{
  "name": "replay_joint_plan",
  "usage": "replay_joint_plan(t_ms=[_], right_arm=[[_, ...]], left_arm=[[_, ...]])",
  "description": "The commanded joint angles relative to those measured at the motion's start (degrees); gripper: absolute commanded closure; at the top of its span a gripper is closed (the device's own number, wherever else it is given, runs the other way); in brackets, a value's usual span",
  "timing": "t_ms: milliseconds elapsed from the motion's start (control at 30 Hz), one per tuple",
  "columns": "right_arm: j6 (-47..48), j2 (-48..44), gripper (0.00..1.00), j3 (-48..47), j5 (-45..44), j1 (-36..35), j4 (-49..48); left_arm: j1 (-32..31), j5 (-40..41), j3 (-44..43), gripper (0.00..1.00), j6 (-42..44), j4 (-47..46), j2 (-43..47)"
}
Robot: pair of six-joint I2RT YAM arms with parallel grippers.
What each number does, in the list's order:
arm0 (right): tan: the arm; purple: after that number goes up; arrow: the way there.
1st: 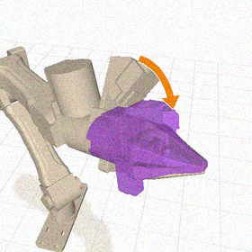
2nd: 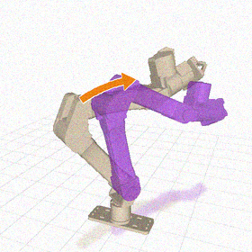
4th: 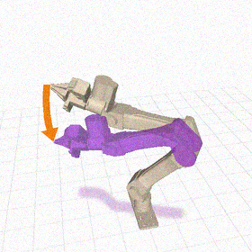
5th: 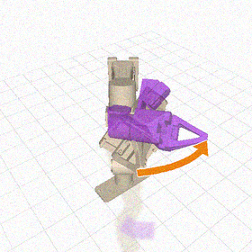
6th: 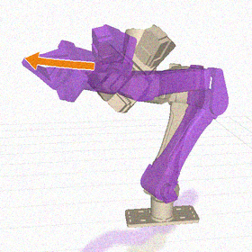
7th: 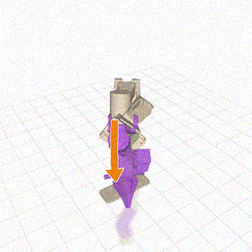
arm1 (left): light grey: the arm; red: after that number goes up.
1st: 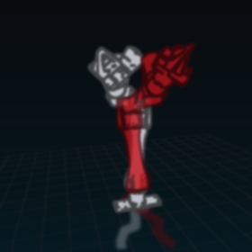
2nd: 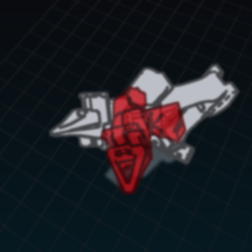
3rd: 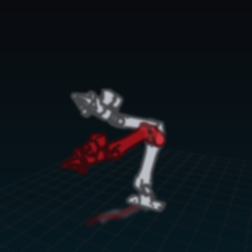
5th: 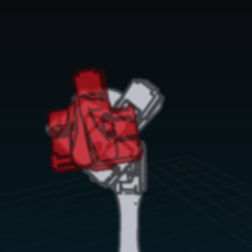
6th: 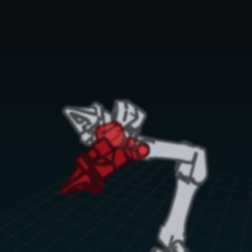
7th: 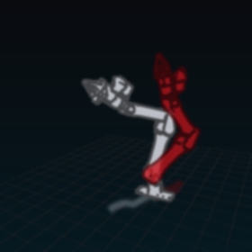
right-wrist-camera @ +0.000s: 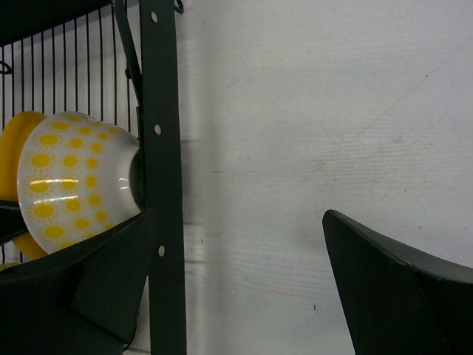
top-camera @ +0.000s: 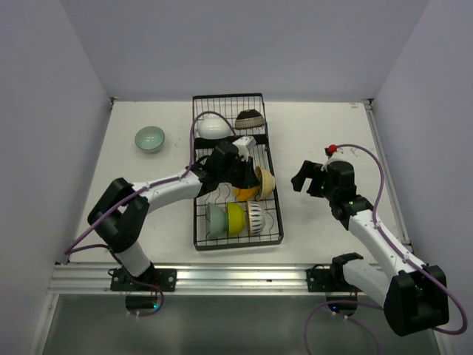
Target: Unload the bowls from the dish rack
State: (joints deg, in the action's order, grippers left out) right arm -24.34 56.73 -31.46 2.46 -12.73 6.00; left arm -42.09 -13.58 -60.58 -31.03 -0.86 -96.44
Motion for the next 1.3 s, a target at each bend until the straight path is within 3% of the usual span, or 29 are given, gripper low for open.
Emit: replay_joint_plan(t_ms=[0,333,900,1267], right_arm=[[0.9,0.0,0.02,-1.3,-1.1,-0.3,-1.0],[0.8,0.0,0.01,-1.2,-1.2,-0.3,-1.1],[0.8,0.1,0.01,-1.3,-0.8,-0.3,-1.2],[0.9,0.8,0.02,-1.6,-0.8,-0.2,-1.2]], left_arm=[[-0.3,3.3,-1.1,0.83,-0.3,0.2,0.3],[-0.3,5.0,1.4,1.00,-3.0,-0.7,3.9],[0.1,9.4,17.0,1.00,-7.6,-19.4,16.4],[3.6,2.4,22.2,1.00,-14.0,-34.8,15.7]])
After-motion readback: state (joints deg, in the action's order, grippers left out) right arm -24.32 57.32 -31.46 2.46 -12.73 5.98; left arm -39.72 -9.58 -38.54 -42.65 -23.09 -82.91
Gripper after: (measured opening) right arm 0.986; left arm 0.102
